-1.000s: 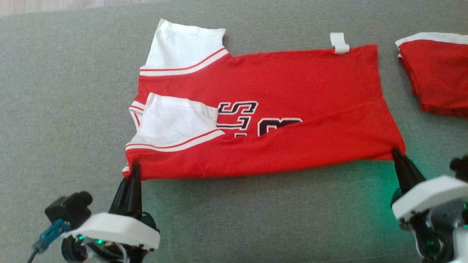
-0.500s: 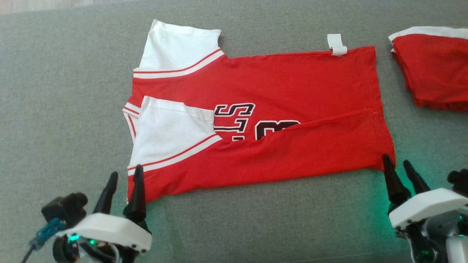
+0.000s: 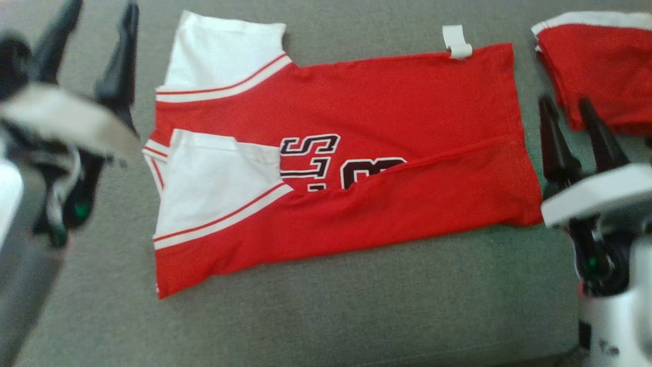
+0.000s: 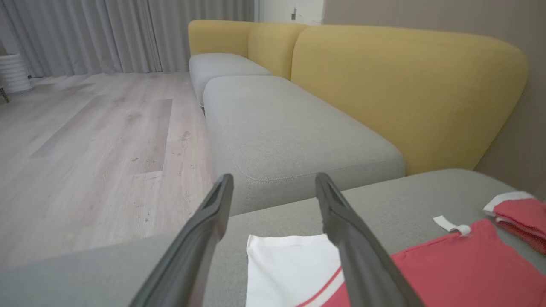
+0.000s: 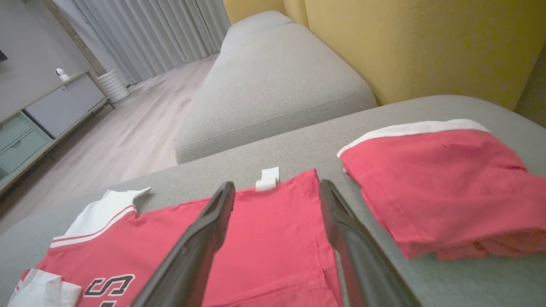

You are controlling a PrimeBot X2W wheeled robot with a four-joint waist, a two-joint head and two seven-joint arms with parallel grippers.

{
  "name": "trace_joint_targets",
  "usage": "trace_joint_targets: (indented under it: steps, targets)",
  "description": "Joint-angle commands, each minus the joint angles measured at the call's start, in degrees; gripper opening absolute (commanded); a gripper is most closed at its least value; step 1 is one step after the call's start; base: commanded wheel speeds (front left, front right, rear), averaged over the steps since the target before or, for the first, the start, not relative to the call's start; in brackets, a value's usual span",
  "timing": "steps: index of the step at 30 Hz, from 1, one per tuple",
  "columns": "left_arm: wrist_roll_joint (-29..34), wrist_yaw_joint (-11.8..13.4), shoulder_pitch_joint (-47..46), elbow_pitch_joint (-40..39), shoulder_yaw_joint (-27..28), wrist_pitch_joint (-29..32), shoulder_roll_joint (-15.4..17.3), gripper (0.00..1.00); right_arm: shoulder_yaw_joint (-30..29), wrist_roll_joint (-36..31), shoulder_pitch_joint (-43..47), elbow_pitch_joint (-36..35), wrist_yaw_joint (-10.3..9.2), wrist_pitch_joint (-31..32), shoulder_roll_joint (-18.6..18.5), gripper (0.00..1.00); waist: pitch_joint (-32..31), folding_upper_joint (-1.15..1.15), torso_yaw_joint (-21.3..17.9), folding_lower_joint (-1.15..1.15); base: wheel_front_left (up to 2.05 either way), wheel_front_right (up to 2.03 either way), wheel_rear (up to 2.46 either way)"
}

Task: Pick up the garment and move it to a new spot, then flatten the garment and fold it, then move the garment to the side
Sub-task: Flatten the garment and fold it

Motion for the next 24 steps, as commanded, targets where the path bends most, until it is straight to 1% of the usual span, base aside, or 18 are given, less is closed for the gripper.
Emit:
trace_joint_targets:
  steps: [1,2,3,5,10,13,15,19,24]
  targets:
    - [1.1,-1.4,-5.2,0.3,1.3,1.8,2.9,1.0,2.2,-0.7,-2.9,-2.4,0.42,0.5,-0.4,1.0,1.9,0.0,-1.7,0.0,0.0,0.0,0.0]
    - [1.3,-2.8,-8.3,2.1,0.5,3.0,2.9,1.0,3.0,-0.9,-4.4,-2.5,0.42,0.8,-0.4,1.0,2.6,0.0,-2.3,0.0,0.0,0.0,0.0]
    - [1.2,-3.3,-11.0,4.3,0.2,4.5,2.8,1.0,4.1,-1.1,-5.9,-2.6,0.42,1.1,-0.4,1.0,3.5,0.0,-3.1,0.0,0.0,0.0,0.0]
    - [2.3,-5.4,-16.1,8.5,-1.3,7.0,3.1,1.0,6.5,-1.5,-8.5,-2.6,0.42,1.6,-0.4,1.0,5.1,0.0,-4.5,0.0,0.0,0.0,0.0]
    - [4.3,-7.7,-24.3,18.8,-3.8,12.9,4.0,1.0,11.9,-1.5,-13.0,-2.8,0.42,2.3,-0.4,1.0,9.0,0.0,-8.0,0.0,0.0,0.0,0.0]
    - [5.0,-9.0,-26.3,23.4,-5.4,16.7,5.1,1.0,13.5,-1.2,-14.3,-2.7,0.42,2.5,-0.4,1.0,10.9,0.0,-9.8,0.0,0.0,0.0,0.0]
    - [5.3,-10.1,-27.0,25.4,-6.4,19.1,6.4,1.0,14.2,-1.1,-14.8,-2.9,0.42,2.4,-0.4,1.0,11.9,0.0,-10.7,0.0,0.0,0.0,0.0]
    - [4.5,-9.6,-27.1,28.2,-6.0,21.7,7.8,1.0,15.1,-0.9,-14.5,-3.5,0.42,2.2,-0.4,1.0,13.4,0.0,-11.5,0.0,0.0,0.0,0.0]
    - [4.4,-8.6,-27.5,29.7,-5.3,22.4,9.0,1.0,15.2,-0.6,-14.0,-3.9,0.42,1.8,-0.4,1.0,14.7,0.0,-11.7,0.0,0.0,0.0,0.0]
